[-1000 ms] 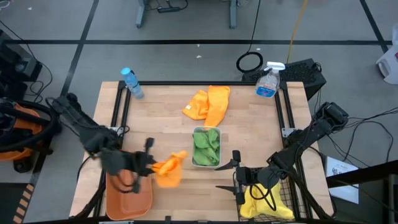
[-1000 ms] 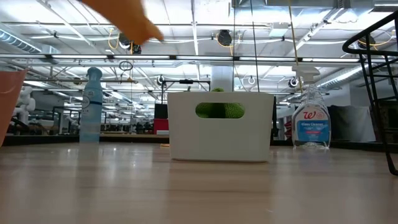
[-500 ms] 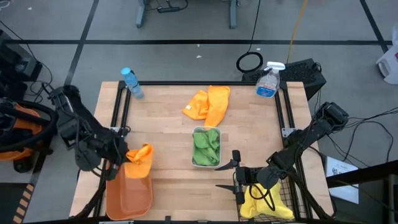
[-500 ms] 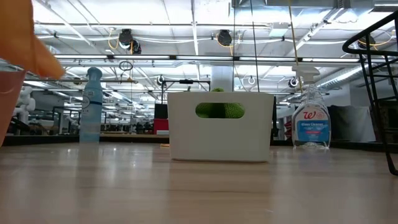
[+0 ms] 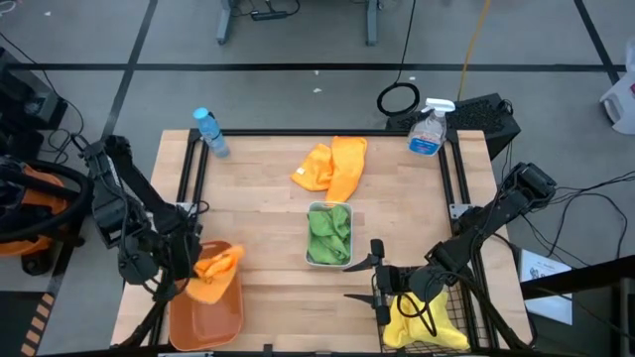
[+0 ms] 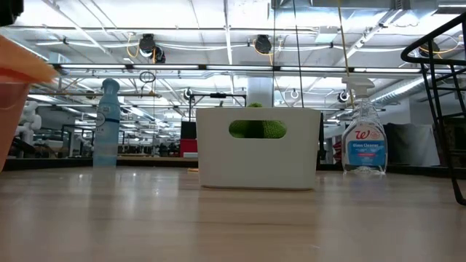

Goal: Sort microfiber towel by color & place in baskets
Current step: Put the right orange microfiber towel into the orange bin

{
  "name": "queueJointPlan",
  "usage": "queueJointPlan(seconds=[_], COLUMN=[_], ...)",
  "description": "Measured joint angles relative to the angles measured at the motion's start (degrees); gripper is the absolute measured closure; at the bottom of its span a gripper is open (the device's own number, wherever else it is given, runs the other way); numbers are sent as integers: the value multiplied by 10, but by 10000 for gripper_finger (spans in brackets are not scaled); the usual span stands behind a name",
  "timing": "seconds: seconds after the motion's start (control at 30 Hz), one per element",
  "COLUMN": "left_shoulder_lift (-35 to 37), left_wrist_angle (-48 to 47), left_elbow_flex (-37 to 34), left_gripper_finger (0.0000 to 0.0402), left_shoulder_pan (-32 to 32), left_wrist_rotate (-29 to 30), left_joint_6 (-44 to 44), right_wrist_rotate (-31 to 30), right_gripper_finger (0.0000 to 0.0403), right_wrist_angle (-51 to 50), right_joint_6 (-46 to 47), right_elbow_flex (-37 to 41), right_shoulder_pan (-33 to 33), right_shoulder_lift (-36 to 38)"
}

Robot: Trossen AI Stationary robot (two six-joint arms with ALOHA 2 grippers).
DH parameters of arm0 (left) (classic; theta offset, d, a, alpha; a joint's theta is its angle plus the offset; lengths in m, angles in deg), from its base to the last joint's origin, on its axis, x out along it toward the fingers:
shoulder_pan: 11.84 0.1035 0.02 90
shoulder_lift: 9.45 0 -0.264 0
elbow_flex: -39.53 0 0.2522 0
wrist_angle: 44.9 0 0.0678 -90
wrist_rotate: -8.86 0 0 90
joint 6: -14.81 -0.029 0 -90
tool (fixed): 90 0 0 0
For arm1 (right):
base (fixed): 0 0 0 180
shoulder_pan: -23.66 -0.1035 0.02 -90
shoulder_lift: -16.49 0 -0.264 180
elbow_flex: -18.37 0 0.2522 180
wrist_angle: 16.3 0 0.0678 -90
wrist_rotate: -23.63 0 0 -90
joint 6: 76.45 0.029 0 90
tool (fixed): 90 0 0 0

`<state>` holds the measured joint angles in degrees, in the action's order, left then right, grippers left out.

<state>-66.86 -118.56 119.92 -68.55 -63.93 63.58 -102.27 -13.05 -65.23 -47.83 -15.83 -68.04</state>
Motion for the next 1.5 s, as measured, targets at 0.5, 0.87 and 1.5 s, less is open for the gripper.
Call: queueJointPlan(seconds=[0.5, 0.87, 1.5], left_shoulder_lift=[-68, -146, -161], left_wrist_angle=[-6, -5, 87], left_elbow_flex=[-34, -49, -49], left_gripper_finger=[371, 248, 160], left_shoulder_pan=[-46, -46, -44], left_wrist_rotate=[-22, -85, -24], left_joint_6=[65, 140, 104], right_wrist_rotate=[0, 0, 0], right_gripper_finger=[148, 148, 148], right_wrist_angle=[7, 8, 8], right_joint_6=[1, 1, 3], right_elbow_flex=[0, 0, 0], right_shoulder_pan=[0, 0, 1], right_shoulder_lift=[-7, -7, -7])
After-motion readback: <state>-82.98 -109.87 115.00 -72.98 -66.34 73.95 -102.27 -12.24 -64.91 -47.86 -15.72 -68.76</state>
